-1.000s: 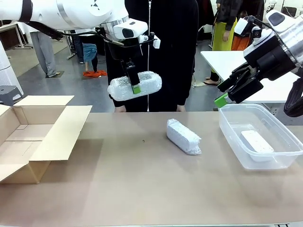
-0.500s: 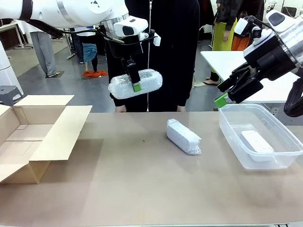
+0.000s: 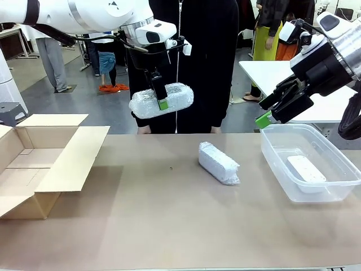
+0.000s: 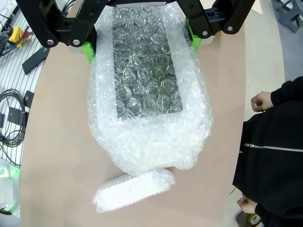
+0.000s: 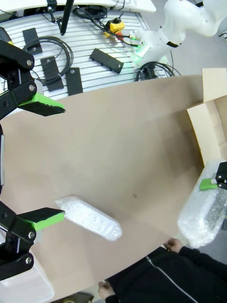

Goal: Separate and place wrapped and unwrapped clocks.
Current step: If the picked Digital clock is wrapped, place it in the Package Box ; if not, place it in the Organizing box.

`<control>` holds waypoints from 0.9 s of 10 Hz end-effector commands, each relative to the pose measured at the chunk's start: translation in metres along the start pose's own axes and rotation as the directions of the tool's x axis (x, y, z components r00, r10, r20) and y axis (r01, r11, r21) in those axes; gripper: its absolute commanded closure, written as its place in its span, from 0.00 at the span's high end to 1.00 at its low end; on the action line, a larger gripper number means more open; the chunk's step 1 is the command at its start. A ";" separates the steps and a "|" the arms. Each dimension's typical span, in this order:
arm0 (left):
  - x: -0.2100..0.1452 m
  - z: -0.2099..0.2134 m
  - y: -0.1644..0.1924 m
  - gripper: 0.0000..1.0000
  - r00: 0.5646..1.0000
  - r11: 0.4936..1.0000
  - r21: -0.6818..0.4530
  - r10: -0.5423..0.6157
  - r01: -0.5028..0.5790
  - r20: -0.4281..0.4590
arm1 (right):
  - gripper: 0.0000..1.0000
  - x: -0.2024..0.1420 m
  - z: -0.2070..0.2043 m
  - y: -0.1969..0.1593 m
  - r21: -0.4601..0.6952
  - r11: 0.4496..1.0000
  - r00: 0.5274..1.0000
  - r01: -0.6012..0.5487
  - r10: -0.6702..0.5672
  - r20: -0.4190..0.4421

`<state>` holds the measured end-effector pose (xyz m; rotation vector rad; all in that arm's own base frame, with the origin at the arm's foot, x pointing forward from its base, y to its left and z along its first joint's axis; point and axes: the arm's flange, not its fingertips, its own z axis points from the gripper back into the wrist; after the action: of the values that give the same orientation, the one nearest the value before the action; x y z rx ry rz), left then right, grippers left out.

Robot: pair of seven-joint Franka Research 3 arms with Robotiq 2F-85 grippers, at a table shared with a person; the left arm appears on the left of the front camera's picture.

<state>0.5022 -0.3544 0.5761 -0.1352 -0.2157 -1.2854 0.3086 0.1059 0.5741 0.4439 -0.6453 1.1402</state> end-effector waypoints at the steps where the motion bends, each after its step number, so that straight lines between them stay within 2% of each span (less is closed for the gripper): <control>1: 0.001 0.005 0.001 0.20 1.000 1.000 -0.004 0.000 0.000 0.001 | 1.00 0.000 -0.001 -0.001 0.023 1.000 1.000 -0.004 0.004 0.019; 4: 0.001 0.005 0.001 0.20 1.000 1.000 -0.004 0.000 0.000 0.001 | 1.00 0.000 -0.001 -0.001 0.023 1.000 1.000 -0.004 0.004 0.019; 5: 0.000 0.000 0.000 0.81 1.000 1.000 0.000 0.000 0.000 0.000 | 1.00 0.000 -0.001 -0.001 0.023 1.000 1.000 -0.004 0.004 0.019; 7: -0.038 0.030 0.010 0.81 0.970 0.969 0.025 0.244 -0.244 0.010 | 1.00 0.000 -0.001 -0.001 0.023 1.000 1.000 -0.004 0.004 0.019; 9: -0.088 0.049 0.010 0.81 0.881 0.881 0.050 0.466 -0.471 0.084 | 1.00 0.000 -0.001 -0.001 0.023 1.000 1.000 -0.004 0.004 0.019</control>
<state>0.5080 -0.2818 0.6063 -0.1452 -0.2284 -0.9188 0.3087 0.1056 0.5741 0.4437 -0.6456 1.1394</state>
